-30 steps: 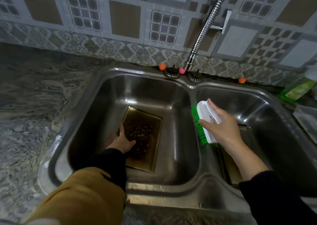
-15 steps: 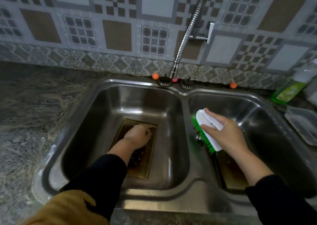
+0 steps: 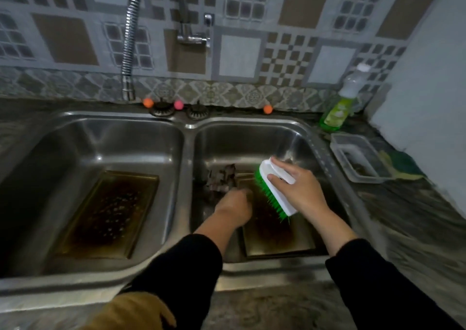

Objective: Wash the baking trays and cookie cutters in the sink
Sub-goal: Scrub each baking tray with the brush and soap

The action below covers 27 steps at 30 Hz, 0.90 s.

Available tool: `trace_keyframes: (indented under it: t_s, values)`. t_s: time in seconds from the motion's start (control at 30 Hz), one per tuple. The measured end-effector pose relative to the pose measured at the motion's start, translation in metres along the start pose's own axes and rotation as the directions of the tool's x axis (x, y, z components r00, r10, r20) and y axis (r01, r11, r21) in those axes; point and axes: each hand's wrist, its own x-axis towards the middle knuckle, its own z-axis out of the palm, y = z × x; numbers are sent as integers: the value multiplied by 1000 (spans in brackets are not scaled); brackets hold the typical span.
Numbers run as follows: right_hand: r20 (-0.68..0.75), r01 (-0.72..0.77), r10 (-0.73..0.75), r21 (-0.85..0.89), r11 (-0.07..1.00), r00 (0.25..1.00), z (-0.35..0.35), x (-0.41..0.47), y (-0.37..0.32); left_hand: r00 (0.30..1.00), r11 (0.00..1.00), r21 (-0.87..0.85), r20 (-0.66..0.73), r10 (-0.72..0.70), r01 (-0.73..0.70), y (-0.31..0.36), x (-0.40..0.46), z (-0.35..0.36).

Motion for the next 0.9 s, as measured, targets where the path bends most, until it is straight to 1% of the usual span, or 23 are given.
trace_keyframes:
  t_s: [0.1, 0.17, 0.27, 0.33, 0.47, 0.57, 0.63, 0.8, 0.9]
  values:
    - [27, -25, 24, 32, 999, 999, -10, 5, 26, 990, 992, 6, 57, -127, 127, 3, 6, 37]
    - [46, -33, 30, 54, 998, 998, -16, 10, 43, 979, 980, -8, 47, -199, 199, 1, 11, 52]
    - [65, -41, 36, 77, 996, 997, -21, 18, 62, 967, 967, -24, 33, -253, 254, -2, 22, 63]
    - [67, -39, 33, 89, 995, 997, -22, 26, 70, 963, 962, -42, 23, -269, 270, -4, 34, 64]
    - [51, -35, 28, 127, 991, 998, -21, 40, 81, 956, 956, -61, -55, -290, 286, -8, 55, 63]
    - [44, -56, 50, 159, 986, 998, -17, 47, 88, 947, 946, -105, -67, -313, 305, -9, 56, 66]
    - [57, -76, 68, 156, 985, 996, -14, 50, 91, 942, 937, -160, -80, -326, 311, -9, 55, 69]
    - [83, -118, 106, 154, 981, 991, -3, 50, 95, 927, 916, -238, -115, -357, 323, -7, 53, 67]
    - [81, -133, 121, 155, 979, 989, 1, 51, 95, 935, 917, -270, -120, -334, 293, -5, 51, 62]
